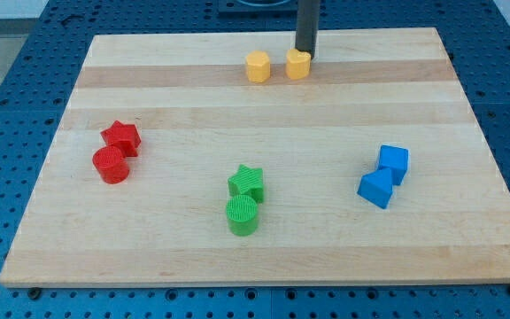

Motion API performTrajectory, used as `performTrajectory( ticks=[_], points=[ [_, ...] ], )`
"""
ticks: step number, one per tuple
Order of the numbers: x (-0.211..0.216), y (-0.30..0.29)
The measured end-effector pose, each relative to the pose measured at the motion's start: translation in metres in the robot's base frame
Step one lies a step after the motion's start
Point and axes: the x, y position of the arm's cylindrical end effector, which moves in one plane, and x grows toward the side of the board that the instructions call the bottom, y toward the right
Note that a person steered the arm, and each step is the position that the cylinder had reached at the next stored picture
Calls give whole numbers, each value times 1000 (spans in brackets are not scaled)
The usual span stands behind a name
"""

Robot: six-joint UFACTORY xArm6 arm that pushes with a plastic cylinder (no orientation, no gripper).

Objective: Move the yellow heart a bit left

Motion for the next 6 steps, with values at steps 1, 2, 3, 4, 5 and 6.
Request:
performTrajectory(
  ticks=[1,2,3,4,5,6],
  points=[
    [0,-13],
    [0,9],
    [10,46],
    [20,56],
    [20,37],
    [18,20]
  ],
)
